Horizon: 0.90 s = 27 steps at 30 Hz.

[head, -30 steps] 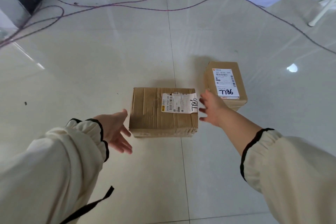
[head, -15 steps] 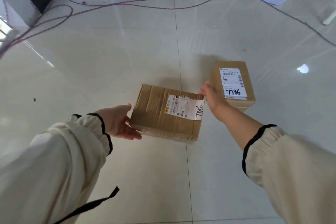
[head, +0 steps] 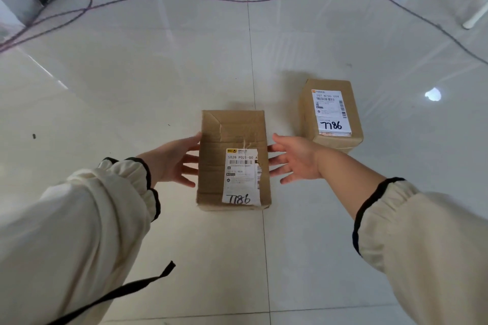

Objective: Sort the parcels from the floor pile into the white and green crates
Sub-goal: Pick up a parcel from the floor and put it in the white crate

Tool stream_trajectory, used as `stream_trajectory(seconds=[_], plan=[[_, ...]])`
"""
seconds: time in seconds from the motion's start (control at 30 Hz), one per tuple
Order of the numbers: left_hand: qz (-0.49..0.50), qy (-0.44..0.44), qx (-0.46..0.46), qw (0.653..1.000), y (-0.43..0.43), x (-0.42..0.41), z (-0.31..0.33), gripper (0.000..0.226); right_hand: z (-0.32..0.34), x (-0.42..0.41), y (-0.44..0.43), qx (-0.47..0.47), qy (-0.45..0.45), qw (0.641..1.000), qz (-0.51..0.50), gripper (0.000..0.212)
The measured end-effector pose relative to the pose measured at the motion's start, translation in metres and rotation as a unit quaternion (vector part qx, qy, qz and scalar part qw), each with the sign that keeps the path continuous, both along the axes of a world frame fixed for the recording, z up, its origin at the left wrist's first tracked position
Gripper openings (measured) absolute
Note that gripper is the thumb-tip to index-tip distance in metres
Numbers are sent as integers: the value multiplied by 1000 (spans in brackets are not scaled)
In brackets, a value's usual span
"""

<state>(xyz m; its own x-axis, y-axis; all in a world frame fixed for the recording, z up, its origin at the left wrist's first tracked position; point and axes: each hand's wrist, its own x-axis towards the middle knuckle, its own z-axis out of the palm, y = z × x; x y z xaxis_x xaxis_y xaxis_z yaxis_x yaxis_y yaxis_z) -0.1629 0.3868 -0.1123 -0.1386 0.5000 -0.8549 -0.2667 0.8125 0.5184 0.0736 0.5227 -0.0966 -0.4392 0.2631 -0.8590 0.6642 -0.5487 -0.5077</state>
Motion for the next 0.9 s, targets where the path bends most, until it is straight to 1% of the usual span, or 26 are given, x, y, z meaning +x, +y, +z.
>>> stream_trajectory(seconds=[0.07,0.17,0.3,0.43,0.5,0.6,0.67,0.73,0.83,0.9], plan=[[-14,15,15,1000,0,2,1,52,-2,-1,0,-8,11,1000,7,57],[-29,20,24,999,-2,1,2,52,-9,-1,-1,3,2,1000,-5,50],[-30,14,28,999,-2,1,3,55,-15,-4,-4,24,7,999,-22,33],[-22,10,28,999,-2,4,3,52,-13,-6,-6,22,20,999,-31,29],[-13,8,31,999,-3,7,4,50,-10,-6,-6,15,35,998,-58,28],[9,20,52,998,1,15,18,51,5,-9,-9,34,63,990,-125,18],[19,31,63,997,4,20,44,52,26,-11,-14,71,47,983,-163,13],[7,45,65,997,8,18,81,52,57,-13,-21,80,42,979,-181,14],[-3,62,63,996,6,6,158,52,128,-19,-26,63,65,979,-184,14],[2,63,70,996,5,3,212,56,185,-22,-24,74,78,977,-185,13]])
